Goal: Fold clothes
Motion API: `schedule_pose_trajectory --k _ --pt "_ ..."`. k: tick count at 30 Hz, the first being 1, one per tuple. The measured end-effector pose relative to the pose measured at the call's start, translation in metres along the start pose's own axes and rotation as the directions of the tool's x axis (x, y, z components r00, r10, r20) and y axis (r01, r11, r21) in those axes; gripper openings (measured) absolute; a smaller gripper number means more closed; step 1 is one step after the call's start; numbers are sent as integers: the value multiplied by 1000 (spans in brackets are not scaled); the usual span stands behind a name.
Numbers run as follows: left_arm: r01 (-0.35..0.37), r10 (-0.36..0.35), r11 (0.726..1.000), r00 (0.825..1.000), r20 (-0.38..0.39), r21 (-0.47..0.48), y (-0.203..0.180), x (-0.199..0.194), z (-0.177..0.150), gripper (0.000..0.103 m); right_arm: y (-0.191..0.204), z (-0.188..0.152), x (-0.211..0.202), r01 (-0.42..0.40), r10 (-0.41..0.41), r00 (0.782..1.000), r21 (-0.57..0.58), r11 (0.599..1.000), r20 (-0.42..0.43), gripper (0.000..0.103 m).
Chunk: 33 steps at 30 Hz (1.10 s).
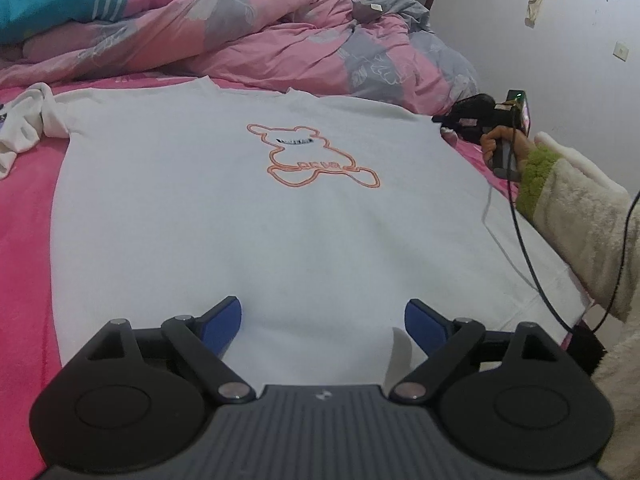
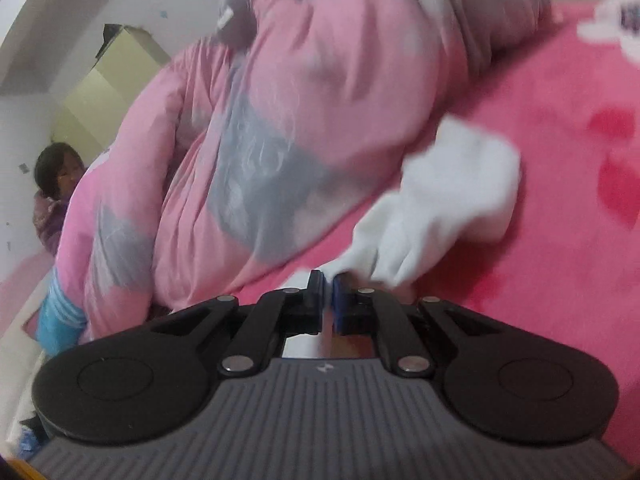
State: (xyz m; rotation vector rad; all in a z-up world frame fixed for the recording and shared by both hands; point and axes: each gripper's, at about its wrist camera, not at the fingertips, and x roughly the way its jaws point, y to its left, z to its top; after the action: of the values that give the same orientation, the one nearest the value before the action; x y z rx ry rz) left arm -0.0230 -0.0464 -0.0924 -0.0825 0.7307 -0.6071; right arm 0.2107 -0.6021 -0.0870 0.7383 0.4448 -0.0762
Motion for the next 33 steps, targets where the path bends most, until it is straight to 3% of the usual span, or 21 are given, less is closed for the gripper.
schedule_pose_trajectory --k 5,7,9,13,17,19,22,24,26,27,29,33 --pt "-6 6 1000 1000 -1 14 -1 1 -1 93 -23 -15 31 115 -116 992 -31 993 -56 4" --pt "-6 7 1000 1000 -2 16 -1 2 0 93 -35 -14 28 95 -92 993 37 995 -74 4" --pt "-5 5 1000 1000 0 11 0 2 0 94 -43 -9 19 78 -71 994 95 992 -85 10" --pt "2 -2 1000 1000 2 -5 2 2 3 94 -30 8 -54 118 -117 991 15 993 -57 16" --pt "10 -10 1000 1000 3 -29 5 1 6 94 -5 10 -148 35 -47 996 -152 988 -73 16" --pt "0 0 999 1000 -2 -40 6 -1 8 94 15 -9 -176 -39 -2 988 -256 966 -157 16" --pt "-29 29 997 1000 -7 -64 7 -2 11 94 43 -60 -181 -178 42 943 -395 901 -329 16" --pt "-52 51 996 999 -12 -77 9 -3 12 93 52 -103 -173 -253 31 904 -474 843 -426 14" --pt "-65 64 995 998 -14 -79 11 -4 12 93 46 -133 -166 -261 -21 885 -533 805 -465 14" --pt "-72 71 994 997 -15 -79 12 -4 12 93 38 -144 -167 -253 -46 881 -550 796 -471 14" --pt "-76 75 994 997 -13 -81 14 -6 12 93 11 -153 -192 -255 -11 895 -530 809 -446 12" --pt "-76 76 994 997 -8 -75 16 -8 10 93 -29 -152 -264 -170 -31 920 -469 867 -390 13"
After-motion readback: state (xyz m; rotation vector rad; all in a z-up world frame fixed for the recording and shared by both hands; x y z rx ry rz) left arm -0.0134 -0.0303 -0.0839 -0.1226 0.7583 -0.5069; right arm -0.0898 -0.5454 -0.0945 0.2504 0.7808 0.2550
